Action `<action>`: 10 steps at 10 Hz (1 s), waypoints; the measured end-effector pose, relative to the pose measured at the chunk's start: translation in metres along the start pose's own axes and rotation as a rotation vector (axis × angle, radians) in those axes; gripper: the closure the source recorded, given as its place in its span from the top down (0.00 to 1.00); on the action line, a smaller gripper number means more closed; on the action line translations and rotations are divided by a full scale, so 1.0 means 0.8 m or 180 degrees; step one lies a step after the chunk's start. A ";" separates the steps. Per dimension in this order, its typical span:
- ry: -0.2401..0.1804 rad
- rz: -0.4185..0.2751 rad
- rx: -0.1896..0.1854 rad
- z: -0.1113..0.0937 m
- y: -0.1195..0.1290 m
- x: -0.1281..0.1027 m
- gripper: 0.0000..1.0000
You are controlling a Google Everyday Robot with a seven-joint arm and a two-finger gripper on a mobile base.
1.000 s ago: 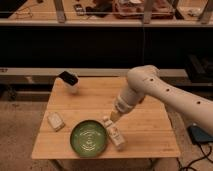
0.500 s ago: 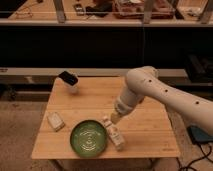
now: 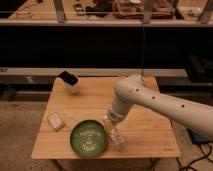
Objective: Stand the bottle upright
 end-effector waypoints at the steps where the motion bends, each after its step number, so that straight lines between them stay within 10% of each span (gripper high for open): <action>1: -0.0007 0.0022 -0.0024 0.006 0.001 0.001 0.36; 7: -0.0056 0.0283 -0.0164 0.029 0.035 -0.010 0.24; 10: -0.0055 0.0422 -0.0214 0.033 0.056 -0.015 0.43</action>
